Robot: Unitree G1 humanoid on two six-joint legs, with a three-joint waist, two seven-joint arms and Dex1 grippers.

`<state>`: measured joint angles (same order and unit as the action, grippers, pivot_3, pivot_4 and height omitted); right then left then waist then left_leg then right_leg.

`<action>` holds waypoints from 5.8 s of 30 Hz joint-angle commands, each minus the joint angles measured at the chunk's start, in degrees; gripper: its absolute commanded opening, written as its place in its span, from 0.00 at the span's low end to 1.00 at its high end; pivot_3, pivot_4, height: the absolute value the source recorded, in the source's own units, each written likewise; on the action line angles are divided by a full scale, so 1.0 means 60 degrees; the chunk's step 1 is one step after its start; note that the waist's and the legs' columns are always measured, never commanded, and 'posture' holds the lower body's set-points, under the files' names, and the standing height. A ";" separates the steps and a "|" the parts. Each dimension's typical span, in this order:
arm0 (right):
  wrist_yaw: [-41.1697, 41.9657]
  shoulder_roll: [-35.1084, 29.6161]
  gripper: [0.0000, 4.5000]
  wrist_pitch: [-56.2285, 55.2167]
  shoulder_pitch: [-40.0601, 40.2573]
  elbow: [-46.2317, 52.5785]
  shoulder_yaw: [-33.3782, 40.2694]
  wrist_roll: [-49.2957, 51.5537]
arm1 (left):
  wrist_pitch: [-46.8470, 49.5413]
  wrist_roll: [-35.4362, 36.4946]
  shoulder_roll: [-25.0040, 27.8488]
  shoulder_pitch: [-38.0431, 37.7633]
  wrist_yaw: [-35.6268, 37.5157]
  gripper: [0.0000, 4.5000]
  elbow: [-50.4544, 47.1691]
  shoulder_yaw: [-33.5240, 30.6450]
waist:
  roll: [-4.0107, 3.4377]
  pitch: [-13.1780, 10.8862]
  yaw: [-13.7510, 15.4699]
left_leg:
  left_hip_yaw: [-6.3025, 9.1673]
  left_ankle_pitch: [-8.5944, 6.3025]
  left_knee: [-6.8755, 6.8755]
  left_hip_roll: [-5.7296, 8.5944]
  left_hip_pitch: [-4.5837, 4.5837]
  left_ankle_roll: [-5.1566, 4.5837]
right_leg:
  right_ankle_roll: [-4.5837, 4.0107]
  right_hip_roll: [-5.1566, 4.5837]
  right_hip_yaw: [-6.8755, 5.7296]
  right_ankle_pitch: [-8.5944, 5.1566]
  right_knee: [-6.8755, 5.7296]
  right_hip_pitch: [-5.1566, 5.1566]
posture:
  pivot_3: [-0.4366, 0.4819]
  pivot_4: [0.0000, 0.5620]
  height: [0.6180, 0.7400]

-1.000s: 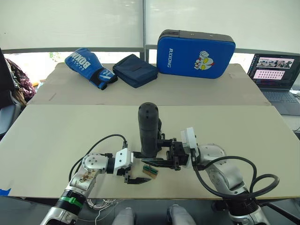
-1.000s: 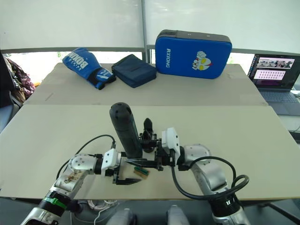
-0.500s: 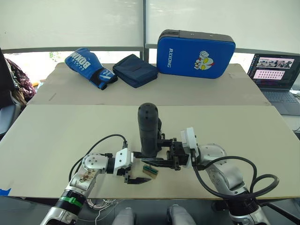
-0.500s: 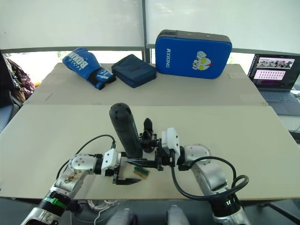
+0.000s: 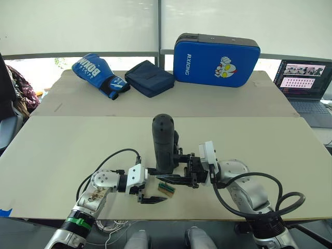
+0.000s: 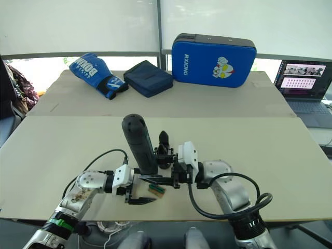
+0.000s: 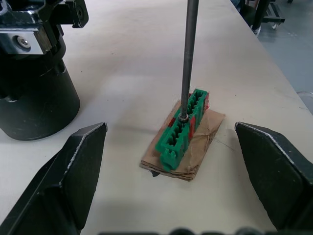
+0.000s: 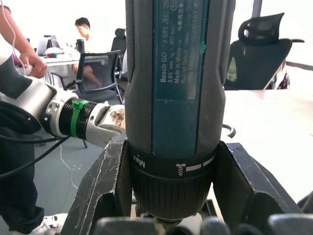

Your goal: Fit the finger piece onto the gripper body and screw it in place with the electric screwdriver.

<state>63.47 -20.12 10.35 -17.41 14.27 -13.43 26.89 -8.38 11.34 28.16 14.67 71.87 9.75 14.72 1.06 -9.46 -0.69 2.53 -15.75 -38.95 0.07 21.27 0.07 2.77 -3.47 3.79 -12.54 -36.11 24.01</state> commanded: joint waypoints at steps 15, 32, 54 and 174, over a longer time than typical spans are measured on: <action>0.0036 0.0001 0.42 -0.0297 -0.0001 0.0340 0.0150 0.0187 | 0.0031 -0.0162 -0.0052 -0.0201 -0.0028 0.98 0.0181 0.0249 | 0.0001 0.0003 0.0000 | 0.0000 0.0000 0.0000 0.0000 -0.0001 0.0000 | 0.0000 0.0000 0.0000 0.0000 0.0000 -0.0001 | 0.48 0.27 1.00; 0.0024 -0.0297 0.42 0.0152 -0.0410 0.1290 0.0673 0.1246 | 0.0217 0.1409 0.0221 -0.0335 0.0496 0.98 -0.0768 -0.0847 | 0.0007 -0.0002 -0.0041 | 0.0004 0.0000 0.0001 -0.0006 0.0015 0.0000 | -0.0001 0.0004 0.0000 0.0001 -0.0006 0.0025 | 0.48 0.27 1.00; -0.1722 -0.3025 0.42 0.2259 -0.0247 0.3644 0.4154 0.3973 | 0.3383 0.4598 0.1625 -0.0596 0.0451 0.98 -0.2483 -0.3642 | 0.0014 -0.0015 -0.0060 | 0.0003 0.0000 0.0005 -0.0011 0.0021 0.0000 | -0.0002 0.0007 -0.0001 0.0000 0.0001 0.0026 | 0.48 0.27 1.00; -0.2266 -0.3604 0.42 0.2596 -0.0205 0.3708 0.4179 0.4685 | 0.0091 -0.0833 -0.2603 0.0852 -0.3333 0.99 0.1585 -0.0697 | 0.0032 -0.0022 0.0073 | 0.0007 0.0001 -0.0024 0.0005 0.0041 -0.0002 | 0.0008 -0.0002 0.0000 0.0008 0.0000 0.0016 | 0.48 0.27 1.00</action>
<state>49.90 -41.93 26.41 -17.56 34.95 10.07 53.18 -8.44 7.74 12.82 19.87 53.23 18.88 9.41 1.25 -9.59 -0.25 2.58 -15.74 -39.10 0.10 21.51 0.06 2.82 -3.48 3.79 -12.49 -36.11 24.09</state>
